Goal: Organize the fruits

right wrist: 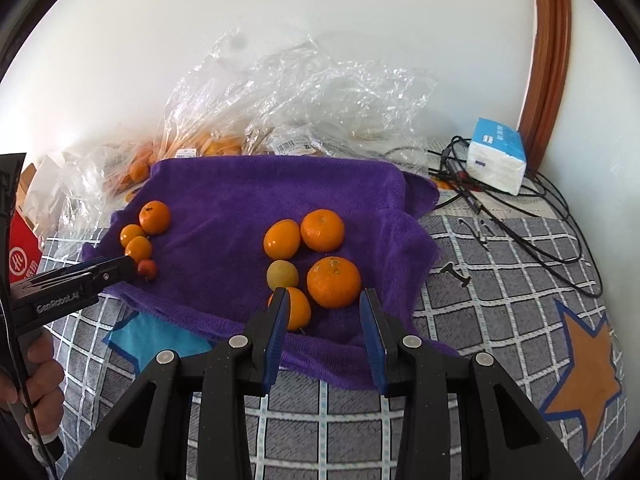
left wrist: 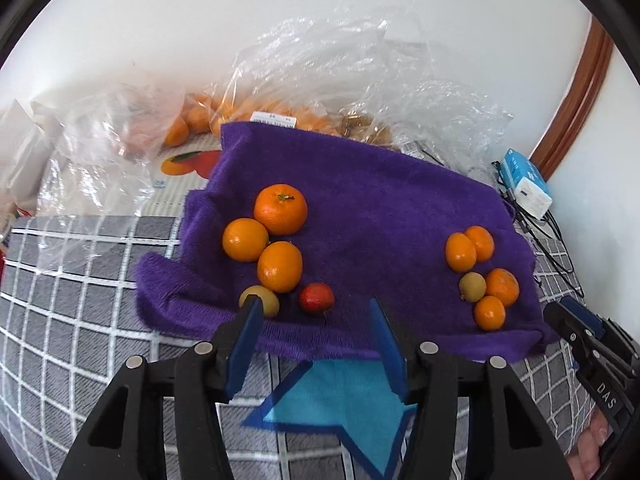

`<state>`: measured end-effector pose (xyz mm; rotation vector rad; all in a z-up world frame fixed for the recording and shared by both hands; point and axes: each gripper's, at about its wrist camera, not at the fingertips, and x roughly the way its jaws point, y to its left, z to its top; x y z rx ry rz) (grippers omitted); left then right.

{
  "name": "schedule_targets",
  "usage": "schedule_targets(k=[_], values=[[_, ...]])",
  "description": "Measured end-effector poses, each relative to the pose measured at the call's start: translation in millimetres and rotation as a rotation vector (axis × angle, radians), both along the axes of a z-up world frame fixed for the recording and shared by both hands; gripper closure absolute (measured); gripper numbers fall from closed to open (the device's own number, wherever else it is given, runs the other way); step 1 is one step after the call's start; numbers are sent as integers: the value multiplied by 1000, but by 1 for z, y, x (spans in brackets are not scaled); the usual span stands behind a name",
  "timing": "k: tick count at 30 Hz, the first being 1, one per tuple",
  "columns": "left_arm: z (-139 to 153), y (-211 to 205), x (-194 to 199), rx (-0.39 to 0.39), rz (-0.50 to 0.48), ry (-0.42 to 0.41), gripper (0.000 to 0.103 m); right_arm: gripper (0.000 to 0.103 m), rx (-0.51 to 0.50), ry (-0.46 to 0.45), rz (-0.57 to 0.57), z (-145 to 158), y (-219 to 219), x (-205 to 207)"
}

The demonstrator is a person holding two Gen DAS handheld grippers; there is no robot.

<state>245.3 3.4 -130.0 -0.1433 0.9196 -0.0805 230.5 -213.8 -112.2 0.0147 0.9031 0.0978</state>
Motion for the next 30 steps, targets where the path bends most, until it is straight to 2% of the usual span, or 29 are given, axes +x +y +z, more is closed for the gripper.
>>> schedule_targets(k=[3, 6, 12, 16, 17, 19, 22, 30], values=[[19, 2, -24, 12, 8, -32, 37, 62, 11, -7, -14, 15, -1, -14], [39, 4, -51, 12, 11, -73, 32, 61, 18, -27, -32, 35, -3, -35], [68, 5, -105, 32, 31, -139, 24, 48, 22, -77, -63, 68, -11, -78], [83, 1, -140, 38, 40, -186, 21, 45, 21, -74, -64, 83, -15, -108], [87, 0, -150, 42, 38, -199, 18, 43, 16, -77, -68, 86, -16, -117], [93, -4, -165, 57, 34, -228, 14, 25, 11, -92, -65, 90, -16, -130], [101, -8, -185, 75, 25, -259, 9, 14, -11, -141, -53, 100, -13, -156], [110, -6, -216, 69, 60, -297, 5, 4, -9, -186, -65, 114, -16, -190]])
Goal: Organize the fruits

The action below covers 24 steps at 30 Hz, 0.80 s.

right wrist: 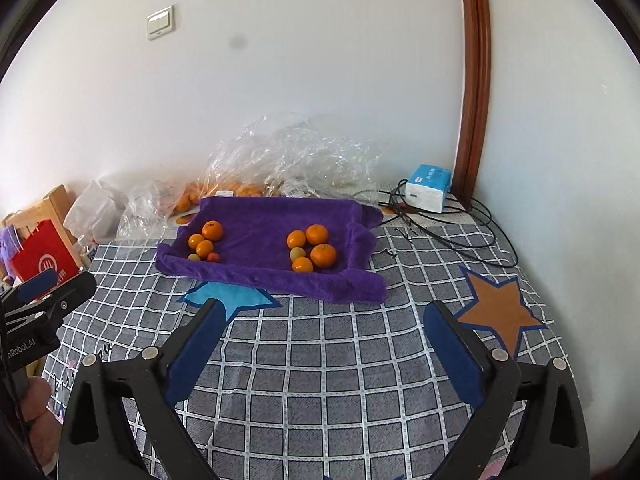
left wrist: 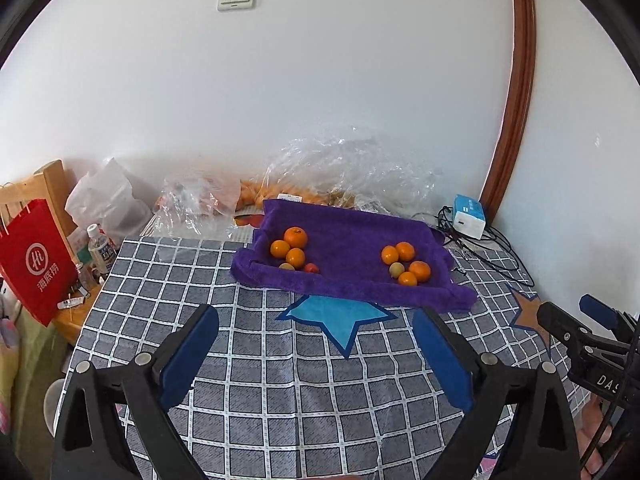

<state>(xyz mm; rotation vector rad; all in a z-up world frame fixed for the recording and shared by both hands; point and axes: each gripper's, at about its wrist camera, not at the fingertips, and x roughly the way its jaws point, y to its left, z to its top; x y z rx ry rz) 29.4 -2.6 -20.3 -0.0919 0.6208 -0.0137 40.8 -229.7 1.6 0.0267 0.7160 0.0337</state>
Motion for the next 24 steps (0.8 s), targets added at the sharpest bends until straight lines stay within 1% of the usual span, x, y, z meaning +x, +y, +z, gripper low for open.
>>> schedule_targets(k=[3, 7, 14, 24], values=[[1, 0, -8, 6, 8, -10, 5, 2, -22, -13, -2, 4, 1, -7], [2, -1, -13, 12, 11, -14, 5, 1, -42, -26, -8, 6, 1, -13], [3, -5, -19, 24, 11, -20, 5, 1, -54, -26, -10, 2, 0, -16], [3, -6, -21, 22, 12, -18, 5, 1, -59, -27, -8, 2, 2, -19]])
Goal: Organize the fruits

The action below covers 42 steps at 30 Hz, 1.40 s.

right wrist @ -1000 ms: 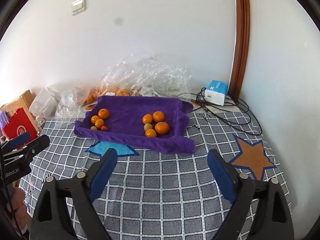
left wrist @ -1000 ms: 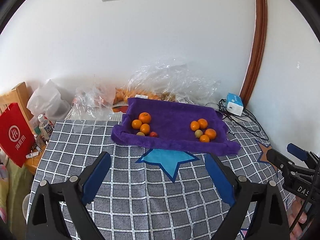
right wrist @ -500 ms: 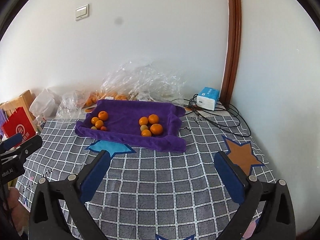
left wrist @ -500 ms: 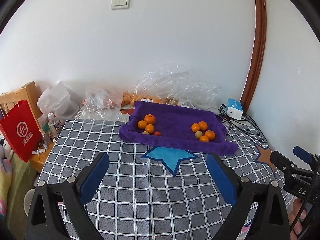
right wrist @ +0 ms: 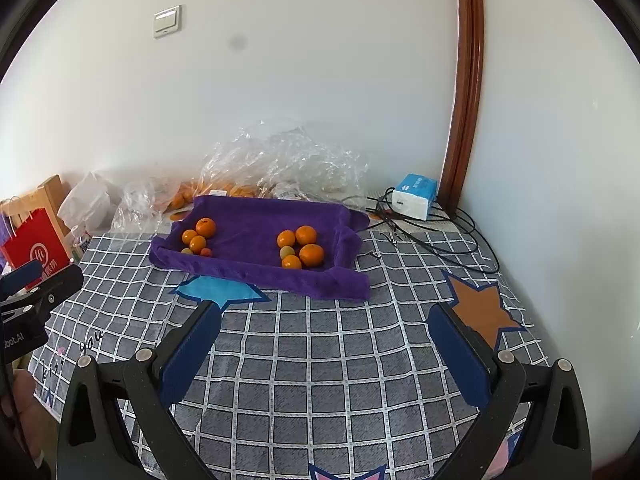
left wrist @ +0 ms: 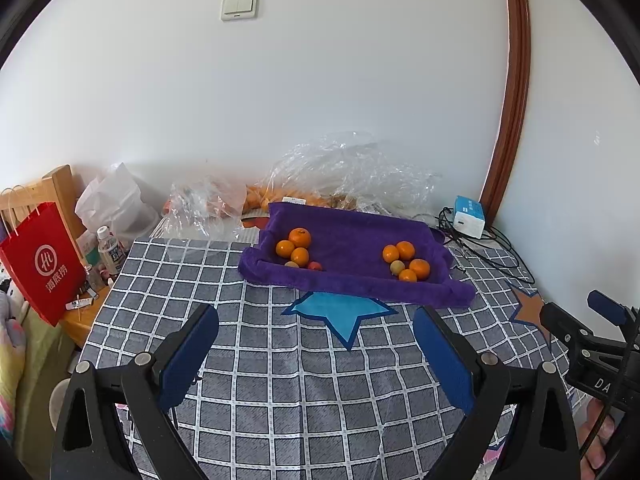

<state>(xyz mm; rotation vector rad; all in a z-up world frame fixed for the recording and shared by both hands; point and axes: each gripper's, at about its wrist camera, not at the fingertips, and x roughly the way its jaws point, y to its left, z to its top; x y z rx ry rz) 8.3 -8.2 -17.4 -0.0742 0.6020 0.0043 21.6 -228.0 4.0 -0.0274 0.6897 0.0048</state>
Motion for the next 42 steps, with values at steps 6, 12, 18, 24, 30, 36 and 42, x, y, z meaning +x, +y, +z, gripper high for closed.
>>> schedule_targets(k=[6, 12, 18, 24, 30, 36, 42], values=[[0, 1, -1, 4, 1, 1, 5, 1, 2, 3, -4, -1, -1, -1], [0, 1, -2, 4, -1, 0, 5, 1, 4, -2, -4, 0, -2, -1], [0, 0, -2, 5, 2, -1, 5, 1, 2, -7, -3, 0, -1, -3], [1, 1, -2, 4, 3, -2, 5, 1, 3, -7, -3, 1, -1, -3], [1, 1, -2, 4, 3, -1, 5, 1, 7, -4, -7, 1, -2, -3], [1, 1, -3, 3, 1, 1, 5, 1, 5, -3, -9, 1, -3, -4], [1, 1, -3, 2, 3, 0, 5, 1, 9, -3, -10, 0, -5, -3]])
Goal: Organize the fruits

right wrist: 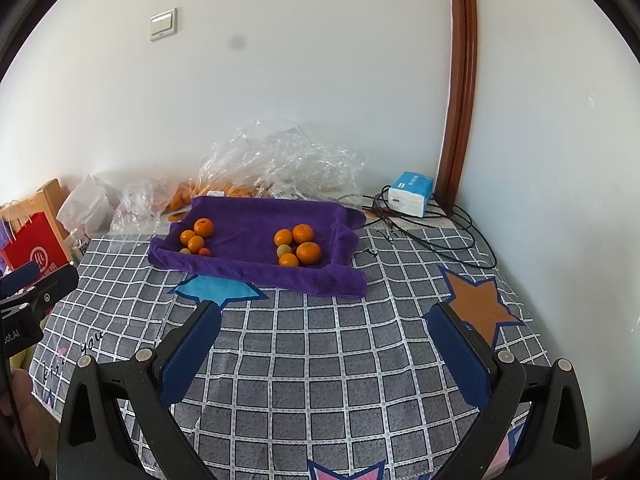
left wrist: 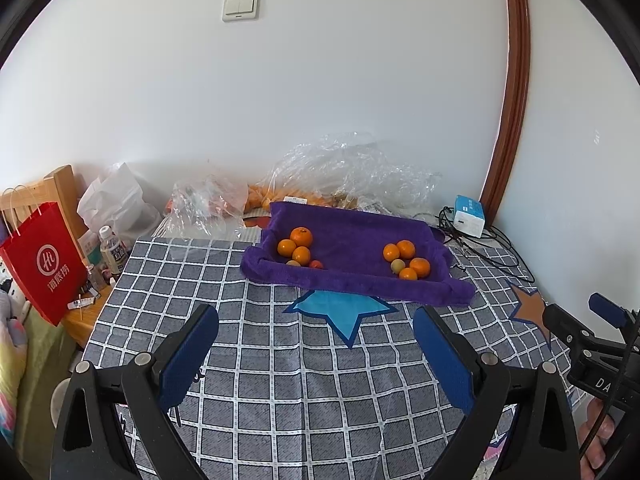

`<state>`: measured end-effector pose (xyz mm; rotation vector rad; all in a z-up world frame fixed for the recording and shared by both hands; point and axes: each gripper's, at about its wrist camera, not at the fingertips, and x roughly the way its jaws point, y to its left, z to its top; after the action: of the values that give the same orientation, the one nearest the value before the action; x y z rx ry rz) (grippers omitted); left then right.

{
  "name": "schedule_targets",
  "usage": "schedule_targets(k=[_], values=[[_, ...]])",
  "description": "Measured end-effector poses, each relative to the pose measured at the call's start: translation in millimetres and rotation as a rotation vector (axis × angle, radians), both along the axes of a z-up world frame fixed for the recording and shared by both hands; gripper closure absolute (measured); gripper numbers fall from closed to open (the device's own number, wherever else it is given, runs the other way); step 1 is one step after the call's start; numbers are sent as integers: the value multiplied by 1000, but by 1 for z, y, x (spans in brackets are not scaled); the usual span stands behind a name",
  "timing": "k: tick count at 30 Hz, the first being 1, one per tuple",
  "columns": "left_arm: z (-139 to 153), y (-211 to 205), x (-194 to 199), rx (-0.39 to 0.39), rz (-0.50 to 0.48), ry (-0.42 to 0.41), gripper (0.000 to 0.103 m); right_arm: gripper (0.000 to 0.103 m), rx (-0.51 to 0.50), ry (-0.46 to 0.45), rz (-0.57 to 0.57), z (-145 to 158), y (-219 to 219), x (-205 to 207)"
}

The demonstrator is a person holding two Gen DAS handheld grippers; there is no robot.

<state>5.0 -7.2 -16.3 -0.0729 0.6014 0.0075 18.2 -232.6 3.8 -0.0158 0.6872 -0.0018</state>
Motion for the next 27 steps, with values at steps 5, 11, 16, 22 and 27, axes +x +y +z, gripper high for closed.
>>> schedule_targets(k=[5, 11, 16, 22, 27], values=[[0, 1, 0, 1, -1, 1, 5, 1, -1, -3, 1, 0, 1, -1], [0, 1, 0, 1, 0, 1, 5, 1, -1, -4, 2, 0, 3, -1], [0, 1, 0, 1, 1, 1, 5, 1, -4, -3, 2, 0, 4, -2], [0, 2, -1, -2, 4, 0, 5, 1, -3, -7, 0, 1, 4, -3], [-1, 2, 1, -8, 8, 8, 5, 1, 21, -3, 12, 2, 3, -3]])
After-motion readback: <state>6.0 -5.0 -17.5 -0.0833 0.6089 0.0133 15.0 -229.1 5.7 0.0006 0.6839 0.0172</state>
